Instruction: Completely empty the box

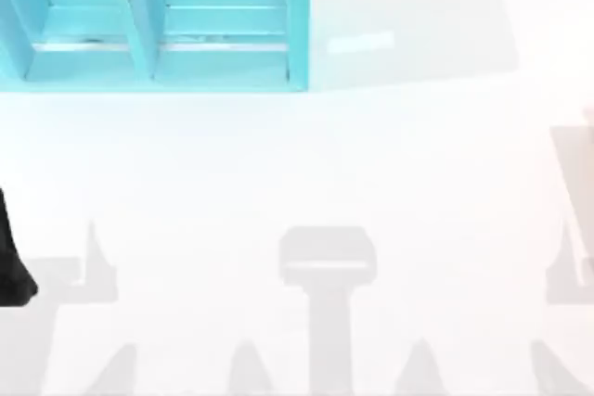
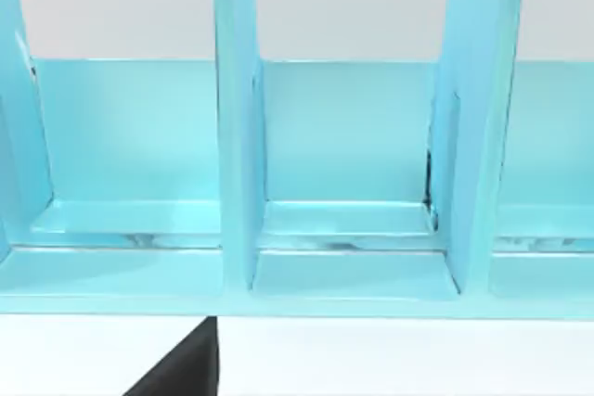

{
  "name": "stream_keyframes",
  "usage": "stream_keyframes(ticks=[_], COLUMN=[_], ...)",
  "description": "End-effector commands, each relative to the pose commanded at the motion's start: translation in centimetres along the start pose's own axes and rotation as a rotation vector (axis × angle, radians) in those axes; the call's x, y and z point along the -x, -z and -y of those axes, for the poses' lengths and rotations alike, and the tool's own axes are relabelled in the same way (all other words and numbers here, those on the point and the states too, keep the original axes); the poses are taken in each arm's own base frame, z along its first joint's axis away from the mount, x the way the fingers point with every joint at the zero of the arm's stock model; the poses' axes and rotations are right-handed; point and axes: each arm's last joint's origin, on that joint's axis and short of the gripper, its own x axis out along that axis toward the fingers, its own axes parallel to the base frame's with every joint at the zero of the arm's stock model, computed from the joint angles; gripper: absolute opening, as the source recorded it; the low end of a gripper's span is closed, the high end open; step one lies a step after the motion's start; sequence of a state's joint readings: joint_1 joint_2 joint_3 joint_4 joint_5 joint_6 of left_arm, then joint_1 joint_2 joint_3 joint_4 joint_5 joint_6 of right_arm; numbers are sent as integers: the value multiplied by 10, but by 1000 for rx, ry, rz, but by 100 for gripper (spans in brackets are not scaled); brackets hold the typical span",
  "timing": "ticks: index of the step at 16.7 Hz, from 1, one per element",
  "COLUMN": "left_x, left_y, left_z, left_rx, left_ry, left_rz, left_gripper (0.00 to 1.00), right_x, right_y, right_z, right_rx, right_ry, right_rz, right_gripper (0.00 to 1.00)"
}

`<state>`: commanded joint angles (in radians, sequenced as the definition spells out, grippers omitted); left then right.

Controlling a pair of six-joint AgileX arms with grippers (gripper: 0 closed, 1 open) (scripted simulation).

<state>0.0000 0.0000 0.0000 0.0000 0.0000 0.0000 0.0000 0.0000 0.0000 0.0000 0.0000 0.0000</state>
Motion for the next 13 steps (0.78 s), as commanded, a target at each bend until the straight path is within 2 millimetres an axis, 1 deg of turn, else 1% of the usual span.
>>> stream_keyframes(ticks=[2,4,7,10,12,13], left_x=[0,0,0,0,0,0], left_y=[0,0,0,0,0,0], left_z=[0,0,0,0,0,0], left_rx=[0,0,0,0,0,0], left_ry=[0,0,0,0,0,0], left_rz=[0,0,0,0,0,0], left_gripper=[100,100,100,100,100,100], right_x=[0,0,0,-9,-24,-35], right_y=[0,-7,-29,-61,-78,-83], right_z=[0,2,9,20,29,35], right_rx=[0,20,85,147,167,168], right_ry=[0,21,88,151,175,178], right_rz=[0,-16,-113,-302,-485,-595], right_gripper=[100,100,100,100,100,100])
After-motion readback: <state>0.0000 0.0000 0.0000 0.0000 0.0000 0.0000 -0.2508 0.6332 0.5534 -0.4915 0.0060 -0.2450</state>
